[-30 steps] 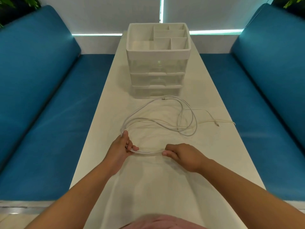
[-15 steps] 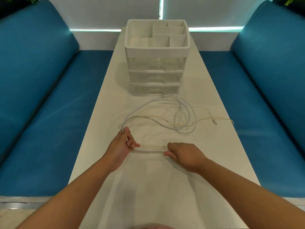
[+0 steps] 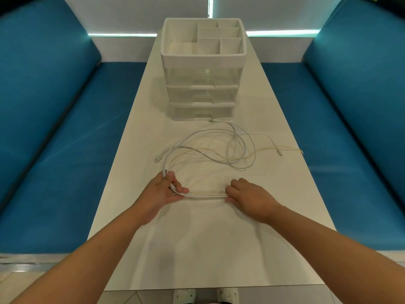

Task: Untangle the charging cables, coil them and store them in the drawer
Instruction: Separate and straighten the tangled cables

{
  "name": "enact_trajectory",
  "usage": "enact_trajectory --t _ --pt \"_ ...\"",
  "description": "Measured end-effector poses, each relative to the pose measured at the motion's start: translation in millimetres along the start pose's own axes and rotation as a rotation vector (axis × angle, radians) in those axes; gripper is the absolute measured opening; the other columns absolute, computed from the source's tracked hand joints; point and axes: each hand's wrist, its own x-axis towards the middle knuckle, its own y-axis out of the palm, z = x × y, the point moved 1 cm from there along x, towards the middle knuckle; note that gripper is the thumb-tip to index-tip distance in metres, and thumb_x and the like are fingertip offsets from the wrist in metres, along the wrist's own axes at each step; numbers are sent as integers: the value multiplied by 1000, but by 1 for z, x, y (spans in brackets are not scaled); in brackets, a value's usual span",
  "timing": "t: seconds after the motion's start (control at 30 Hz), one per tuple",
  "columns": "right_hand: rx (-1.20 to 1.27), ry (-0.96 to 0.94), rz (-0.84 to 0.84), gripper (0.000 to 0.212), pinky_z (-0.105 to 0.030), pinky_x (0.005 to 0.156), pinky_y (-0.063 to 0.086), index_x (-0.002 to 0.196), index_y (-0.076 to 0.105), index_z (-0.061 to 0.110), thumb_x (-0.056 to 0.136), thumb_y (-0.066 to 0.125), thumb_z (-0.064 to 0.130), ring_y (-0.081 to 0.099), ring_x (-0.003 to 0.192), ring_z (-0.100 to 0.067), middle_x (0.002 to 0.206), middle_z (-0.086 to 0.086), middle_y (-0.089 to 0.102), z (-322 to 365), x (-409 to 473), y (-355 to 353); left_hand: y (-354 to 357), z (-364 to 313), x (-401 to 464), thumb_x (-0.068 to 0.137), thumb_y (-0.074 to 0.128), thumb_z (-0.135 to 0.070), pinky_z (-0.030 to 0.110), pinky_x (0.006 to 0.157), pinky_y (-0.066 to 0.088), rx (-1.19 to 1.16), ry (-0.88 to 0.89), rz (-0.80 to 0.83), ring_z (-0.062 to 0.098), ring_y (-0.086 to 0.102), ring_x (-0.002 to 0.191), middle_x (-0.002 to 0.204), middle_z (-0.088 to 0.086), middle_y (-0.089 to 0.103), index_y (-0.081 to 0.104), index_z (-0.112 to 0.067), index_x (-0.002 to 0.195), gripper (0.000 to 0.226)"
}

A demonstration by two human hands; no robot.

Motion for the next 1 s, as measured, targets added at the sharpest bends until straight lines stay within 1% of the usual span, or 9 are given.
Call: enact_trajectory --t 0.1,0.27,0.33,0.43,0.53,0.67,0.8,0.87,1.0 --pt "125 76 124 27 -33 77 43 127 43 22 103 32 26 52 99 -21 116 2 49 3 0 -6 -6 -4 -2 105 37 -32 39 84 58 -22 -11 0 27 70 101 80 12 58 49 -9 94 28" --pt "3 128 92 36 -33 62 38 89 38 22 100 24 53 51 70 -20 86 0 61 -3 0 -10 -3 -4 -5 105 38 -30 38 82 59 -61 -14 25 26 70 105 83 11 61 49 -10 93 26" --pt "-86 64 -22 38 -29 59 31 81 43 22 98 28 53 47 67 -18 75 2 59 -10 2 -7 0 0 -5 105 39 -30 38 84 58 -59 1 12 27 69 105 84 12 63 50 -10 91 27" --pt "-10 43 -29 28 -31 63 39 98 57 17 100 38 38 54 82 -24 90 -2 56 -14 1 -6 0 5 -4 105 40 -31 34 82 57 -62 25 -29 28 70 104 84 12 65 51 -9 89 29" --pt "102 148 150 28 -37 74 45 119 46 18 104 29 35 56 91 -26 107 -3 53 -10 -3 -6 -1 5 -3 105 39 -30 32 81 58 -74 27 -40 28 71 102 83 12 65 52 -10 88 29" --pt "66 185 129 33 -33 63 35 107 39 18 102 25 47 48 70 -24 87 1 57 -5 -1 -6 -2 5 -2 105 39 -31 35 84 57 -78 20 -55 29 71 101 82 12 64 52 -10 88 30" --pt "53 34 119 27 -33 77 39 117 48 18 104 30 32 45 92 -20 107 -1 53 -9 -6 0 -3 8 -5 105 38 -32 37 84 55 -58 15 -45 30 71 101 81 12 65 51 -10 89 29" --pt "82 89 138 24 -35 79 43 121 46 20 104 31 25 45 98 -20 114 0 46 -13 -10 2 1 9 -8 105 38 -31 35 82 57 -60 20 -37 29 71 100 81 12 64 51 -10 89 29" --pt "99 220 189 26 -35 66 39 114 40 18 104 25 37 48 73 -22 106 -2 55 -11 -17 -4 10 8 -10 105 38 -32 32 81 58 -86 42 -17 27 71 100 83 13 64 50 -10 89 29"
